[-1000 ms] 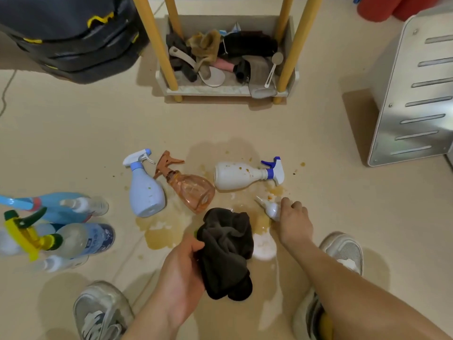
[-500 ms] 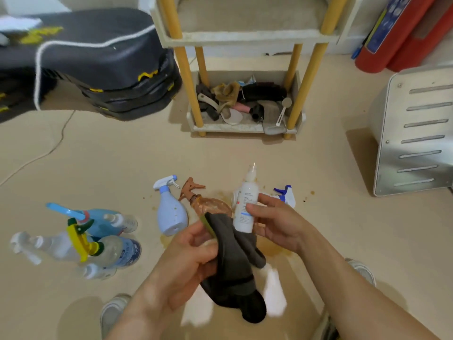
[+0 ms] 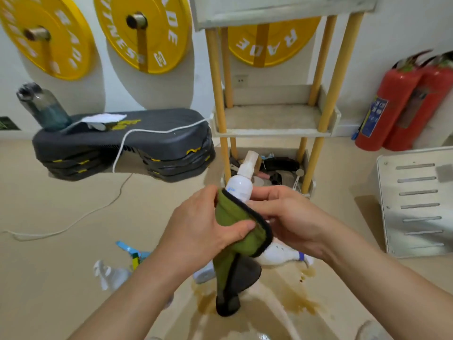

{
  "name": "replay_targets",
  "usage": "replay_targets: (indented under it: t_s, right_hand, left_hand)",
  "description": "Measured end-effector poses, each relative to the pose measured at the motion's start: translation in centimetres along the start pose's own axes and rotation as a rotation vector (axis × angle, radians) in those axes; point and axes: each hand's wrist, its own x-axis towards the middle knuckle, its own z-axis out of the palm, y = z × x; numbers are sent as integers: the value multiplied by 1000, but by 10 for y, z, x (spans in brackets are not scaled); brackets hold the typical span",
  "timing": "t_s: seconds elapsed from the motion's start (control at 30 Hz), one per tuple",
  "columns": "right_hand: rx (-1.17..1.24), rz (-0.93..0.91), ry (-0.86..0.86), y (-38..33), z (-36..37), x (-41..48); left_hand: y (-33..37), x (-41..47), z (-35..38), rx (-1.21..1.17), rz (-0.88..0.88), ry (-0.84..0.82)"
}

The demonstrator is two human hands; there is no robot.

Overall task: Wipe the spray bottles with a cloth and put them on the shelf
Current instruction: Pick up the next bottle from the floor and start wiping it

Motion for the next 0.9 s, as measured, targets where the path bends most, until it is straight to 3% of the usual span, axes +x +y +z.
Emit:
replay_targets:
  t_s: [0.1, 0.23, 0.33, 0.4, 0.57, 0.63, 0.7, 0.83, 0.9]
  right_hand:
    - [-148, -18, 1, -21, 22, -7]
    - [-603, -125, 90, -45, 25, -6]
    - [-433, -33, -6, -46, 19, -5]
    - [-393, 55, -124, -37, 24, -2]
    - [-207, -72, 11, -29, 41, 12]
    - [-94, -101, 62, -28, 44, 14]
    - [-68, -122, 131, -27, 44, 15]
    - [-116, -153, 207, -33, 39, 17]
    - [-217, -175, 239, -37, 39, 17]
  left_hand:
    - [-2, -7, -7, -315, -76, 12]
    - [-1, -8, -17, -628, -44, -14]
    - [5, -3, -31, -817, 15, -157]
    - [6, 2, -39, -812, 39, -154]
    - [-14, 15, -35, -268, 147, 120]
    - [-16, 18, -29, -233, 152, 178]
    - [-15, 21, -24, -333, 143, 175]
    - [-11, 27, -29, -824, 18, -62]
    - [-10, 28, -27, -896, -4, -91]
